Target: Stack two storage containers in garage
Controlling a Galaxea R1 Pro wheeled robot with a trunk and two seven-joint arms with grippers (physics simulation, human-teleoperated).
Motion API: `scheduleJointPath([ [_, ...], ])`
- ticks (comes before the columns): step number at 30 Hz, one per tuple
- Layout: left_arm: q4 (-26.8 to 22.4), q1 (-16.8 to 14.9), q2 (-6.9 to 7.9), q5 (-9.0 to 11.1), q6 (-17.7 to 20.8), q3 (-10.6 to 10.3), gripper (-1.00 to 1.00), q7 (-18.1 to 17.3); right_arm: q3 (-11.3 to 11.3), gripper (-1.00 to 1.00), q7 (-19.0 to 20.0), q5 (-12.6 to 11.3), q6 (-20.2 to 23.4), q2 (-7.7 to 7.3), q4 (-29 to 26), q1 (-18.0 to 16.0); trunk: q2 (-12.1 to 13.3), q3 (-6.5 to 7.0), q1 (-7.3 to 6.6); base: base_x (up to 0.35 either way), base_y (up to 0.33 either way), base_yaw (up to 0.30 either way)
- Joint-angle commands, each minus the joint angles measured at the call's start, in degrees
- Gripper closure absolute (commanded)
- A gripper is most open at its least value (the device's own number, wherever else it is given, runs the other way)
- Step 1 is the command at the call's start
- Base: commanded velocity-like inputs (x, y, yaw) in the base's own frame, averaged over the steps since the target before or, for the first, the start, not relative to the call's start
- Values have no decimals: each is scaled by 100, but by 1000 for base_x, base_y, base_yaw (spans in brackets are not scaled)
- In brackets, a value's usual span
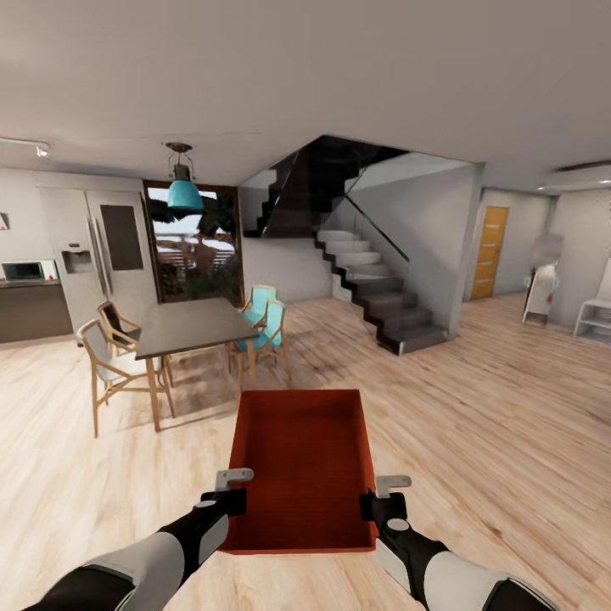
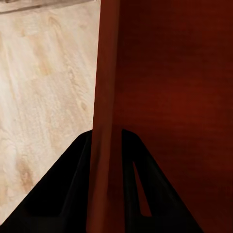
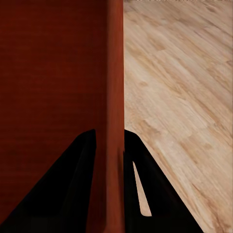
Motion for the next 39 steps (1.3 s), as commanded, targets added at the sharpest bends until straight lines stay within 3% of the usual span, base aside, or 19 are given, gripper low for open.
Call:
scheduleJointPath([
  [1, -14, -13, 15, -11, -99, 362, 100, 464, 106, 100, 61, -71, 12, 0, 1, 1, -7, -9, 5, 325, 45, -124],
  [39, -2, -13, 15, -4, -99, 369, 100, 464, 105, 100, 63, -74, 3, 0, 1, 2, -7, -9, 5, 326, 2, -279],
])
